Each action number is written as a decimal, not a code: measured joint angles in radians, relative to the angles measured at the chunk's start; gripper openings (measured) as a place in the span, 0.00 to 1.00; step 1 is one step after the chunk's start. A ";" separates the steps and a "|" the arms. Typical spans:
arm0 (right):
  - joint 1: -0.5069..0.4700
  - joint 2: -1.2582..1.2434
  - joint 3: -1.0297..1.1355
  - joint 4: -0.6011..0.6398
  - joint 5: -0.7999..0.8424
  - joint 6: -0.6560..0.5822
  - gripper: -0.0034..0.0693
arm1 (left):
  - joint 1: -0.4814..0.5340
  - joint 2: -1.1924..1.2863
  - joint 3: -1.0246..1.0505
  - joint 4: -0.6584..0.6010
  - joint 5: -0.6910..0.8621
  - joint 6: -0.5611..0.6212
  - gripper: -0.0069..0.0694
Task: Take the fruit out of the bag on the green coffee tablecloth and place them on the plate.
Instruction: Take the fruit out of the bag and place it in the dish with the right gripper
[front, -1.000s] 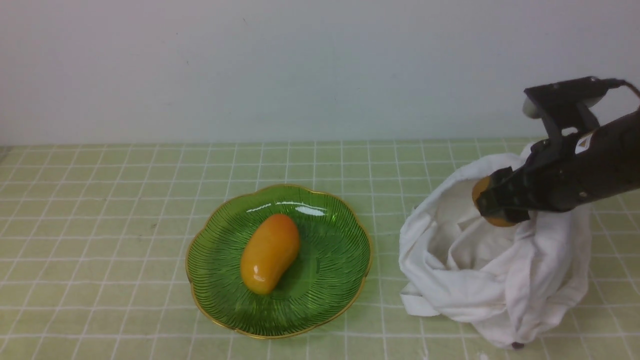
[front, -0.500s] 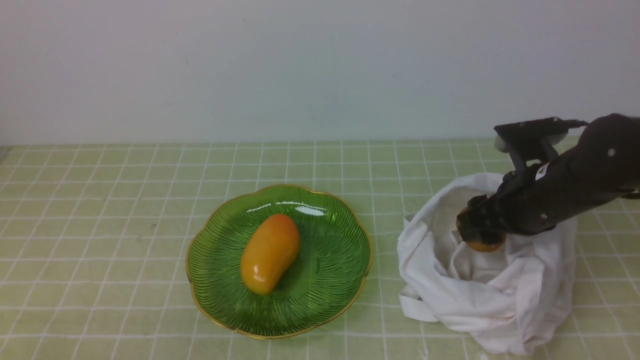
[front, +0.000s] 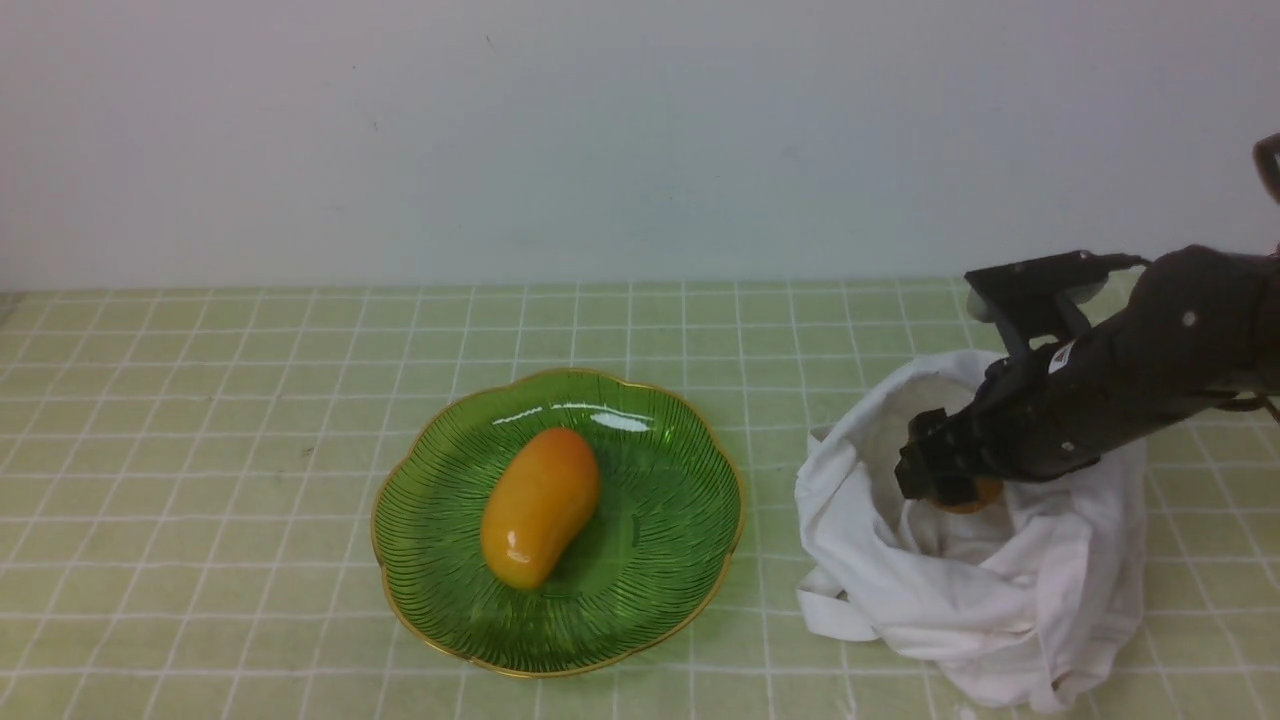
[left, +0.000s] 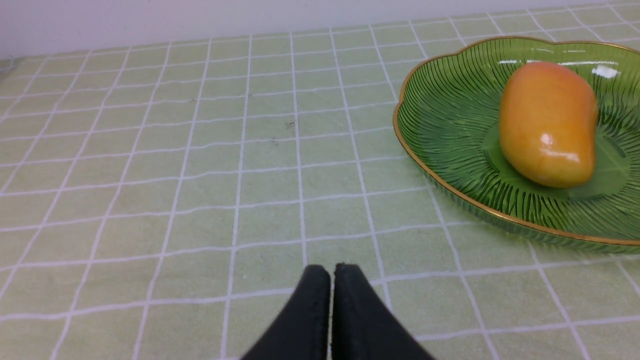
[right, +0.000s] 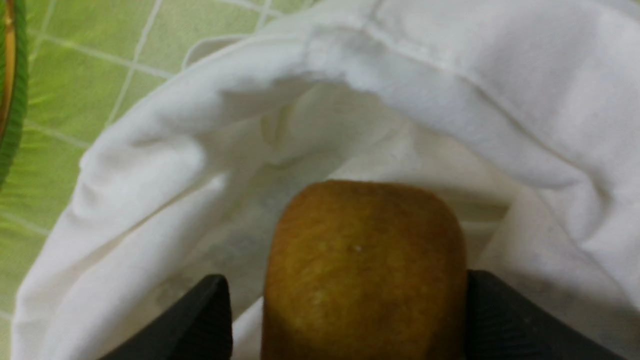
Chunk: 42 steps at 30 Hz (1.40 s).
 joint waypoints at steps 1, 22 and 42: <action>0.009 -0.001 0.000 -0.005 -0.003 -0.003 0.81 | 0.000 0.000 0.000 0.000 0.000 0.000 0.08; 0.041 -0.061 -0.001 -0.065 -0.039 -0.008 0.61 | 0.000 0.000 0.000 0.000 0.000 0.000 0.08; 0.324 -0.160 -0.001 0.428 -0.062 -0.262 0.61 | 0.000 0.000 0.000 0.000 0.000 0.000 0.08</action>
